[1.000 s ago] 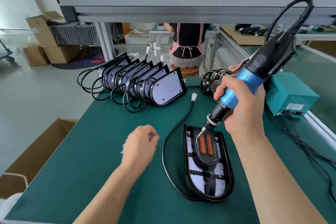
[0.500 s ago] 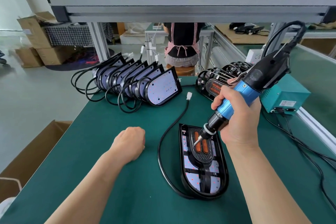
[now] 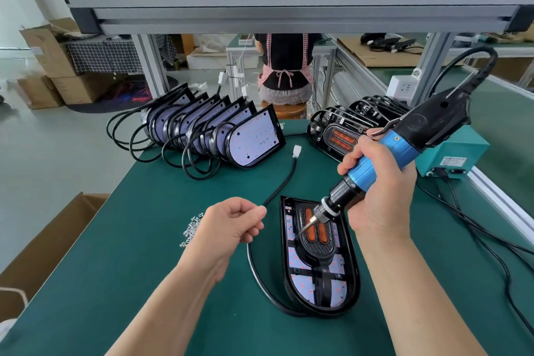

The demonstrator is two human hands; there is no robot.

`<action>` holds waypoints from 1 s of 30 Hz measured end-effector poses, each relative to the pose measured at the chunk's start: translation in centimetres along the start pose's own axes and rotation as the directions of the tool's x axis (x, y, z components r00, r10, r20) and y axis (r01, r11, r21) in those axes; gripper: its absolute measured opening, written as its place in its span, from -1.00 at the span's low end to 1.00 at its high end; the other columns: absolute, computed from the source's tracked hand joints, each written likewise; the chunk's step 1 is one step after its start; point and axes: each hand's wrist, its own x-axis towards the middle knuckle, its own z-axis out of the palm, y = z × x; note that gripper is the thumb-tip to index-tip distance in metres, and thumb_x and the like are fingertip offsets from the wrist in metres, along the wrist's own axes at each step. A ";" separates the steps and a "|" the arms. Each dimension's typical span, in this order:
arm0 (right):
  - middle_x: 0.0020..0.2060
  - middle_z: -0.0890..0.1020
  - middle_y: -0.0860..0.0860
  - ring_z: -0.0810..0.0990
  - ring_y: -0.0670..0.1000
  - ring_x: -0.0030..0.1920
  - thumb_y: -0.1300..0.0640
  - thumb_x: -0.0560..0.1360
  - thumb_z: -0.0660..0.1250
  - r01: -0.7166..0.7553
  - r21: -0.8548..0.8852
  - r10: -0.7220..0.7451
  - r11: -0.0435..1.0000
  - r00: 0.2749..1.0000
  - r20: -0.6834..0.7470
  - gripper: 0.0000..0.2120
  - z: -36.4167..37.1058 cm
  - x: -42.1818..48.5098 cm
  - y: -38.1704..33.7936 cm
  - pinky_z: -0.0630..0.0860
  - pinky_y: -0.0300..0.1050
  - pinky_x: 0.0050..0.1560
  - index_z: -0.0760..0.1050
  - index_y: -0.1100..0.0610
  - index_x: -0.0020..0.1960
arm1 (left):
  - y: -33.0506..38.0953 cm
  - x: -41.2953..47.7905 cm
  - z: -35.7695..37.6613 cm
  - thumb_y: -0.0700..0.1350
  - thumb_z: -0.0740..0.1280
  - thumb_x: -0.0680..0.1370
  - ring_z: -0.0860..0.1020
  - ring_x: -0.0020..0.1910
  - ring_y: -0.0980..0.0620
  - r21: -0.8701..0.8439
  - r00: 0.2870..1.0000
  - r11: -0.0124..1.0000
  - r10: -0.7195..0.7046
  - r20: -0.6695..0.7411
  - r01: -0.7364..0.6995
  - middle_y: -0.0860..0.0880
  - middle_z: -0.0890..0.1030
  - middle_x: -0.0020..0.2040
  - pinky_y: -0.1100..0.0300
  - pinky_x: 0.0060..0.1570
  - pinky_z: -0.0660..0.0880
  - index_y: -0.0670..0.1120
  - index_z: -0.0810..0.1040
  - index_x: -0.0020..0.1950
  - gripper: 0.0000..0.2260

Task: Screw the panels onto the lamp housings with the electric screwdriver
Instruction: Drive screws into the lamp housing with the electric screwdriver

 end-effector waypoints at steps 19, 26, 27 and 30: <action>-0.32 0.46 0.02 0.44 -0.01 -0.37 0.27 0.50 0.33 -0.001 0.133 0.015 0.991 0.995 -0.102 -0.89 1.1 -0.4 -1.1 0.48 -0.14 -0.30 0.40 0.16 -0.10 | -0.1 -2.8 2.8 -0.36 0.40 0.39 0.68 -0.24 -0.03 -0.506 0.948 0.814 -0.164 0.275 0.287 -0.25 0.65 -0.18 0.32 -0.27 0.61 -0.31 0.64 -0.15 -0.93; -0.33 0.45 0.02 0.44 0.00 -0.37 0.25 0.48 0.35 0.006 0.130 0.008 0.991 0.995 -0.104 -0.89 1.0 -0.4 -1.2 0.48 -0.13 -0.30 0.41 0.15 -0.11 | -0.1 -3.1 3.3 -0.39 0.39 0.37 0.68 -0.27 -0.03 -0.579 0.932 0.735 -0.226 0.284 0.354 -0.26 0.64 -0.18 0.32 -0.33 0.60 -0.30 0.68 -0.23 -0.92; -0.33 0.45 0.02 0.44 0.00 -0.37 0.26 0.48 0.35 0.007 0.130 0.007 0.992 0.995 -0.103 -0.89 1.0 -0.4 -1.1 0.48 -0.13 -0.30 0.41 0.14 -0.11 | -0.1 -3.1 3.3 -0.39 0.39 0.36 0.68 -0.27 -0.03 -0.587 0.931 0.725 -0.232 0.283 0.359 -0.26 0.63 -0.18 0.31 -0.34 0.60 -0.30 0.68 -0.23 -0.92; -0.33 0.46 0.01 0.44 -0.01 -0.38 0.26 0.48 0.35 0.008 0.130 0.006 0.991 0.994 -0.106 -0.89 1.0 -0.5 -1.1 0.48 -0.14 -0.31 0.42 0.14 -0.12 | -0.2 -3.2 3.4 -0.40 0.38 0.35 0.68 -0.28 -0.04 -0.603 0.929 0.709 -0.240 0.280 0.365 -0.26 0.62 -0.18 0.31 -0.34 0.61 -0.32 0.67 -0.23 -0.92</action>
